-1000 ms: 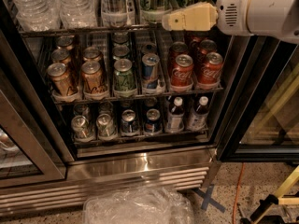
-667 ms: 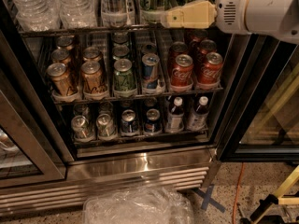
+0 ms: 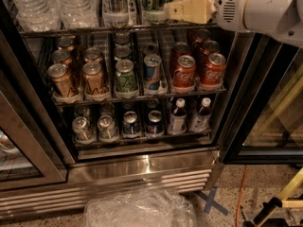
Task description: Pick green can from top shelf of fridge
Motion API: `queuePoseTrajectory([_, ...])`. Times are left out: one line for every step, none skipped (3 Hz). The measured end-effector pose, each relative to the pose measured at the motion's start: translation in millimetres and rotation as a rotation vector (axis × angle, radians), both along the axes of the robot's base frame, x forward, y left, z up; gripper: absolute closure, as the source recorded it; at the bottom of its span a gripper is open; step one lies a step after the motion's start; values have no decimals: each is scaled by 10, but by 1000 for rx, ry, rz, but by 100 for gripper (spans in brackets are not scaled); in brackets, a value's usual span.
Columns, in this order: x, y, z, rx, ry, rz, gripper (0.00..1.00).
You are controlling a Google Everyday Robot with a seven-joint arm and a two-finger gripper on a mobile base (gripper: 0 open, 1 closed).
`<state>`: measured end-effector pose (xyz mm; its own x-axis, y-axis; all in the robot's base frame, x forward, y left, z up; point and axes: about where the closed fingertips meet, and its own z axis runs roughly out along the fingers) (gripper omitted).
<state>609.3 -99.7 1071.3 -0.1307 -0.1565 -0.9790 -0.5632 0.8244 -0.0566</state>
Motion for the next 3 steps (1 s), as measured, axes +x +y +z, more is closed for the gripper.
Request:
queuePoseTrajectory([15,-35,5,-3,-11,-17,28])
queuePoseTrajectory([25,-101,-16,-9,-12,-40,28])
queuePoseTrajectory([62,-171,-7,-19,-21,-60,27])
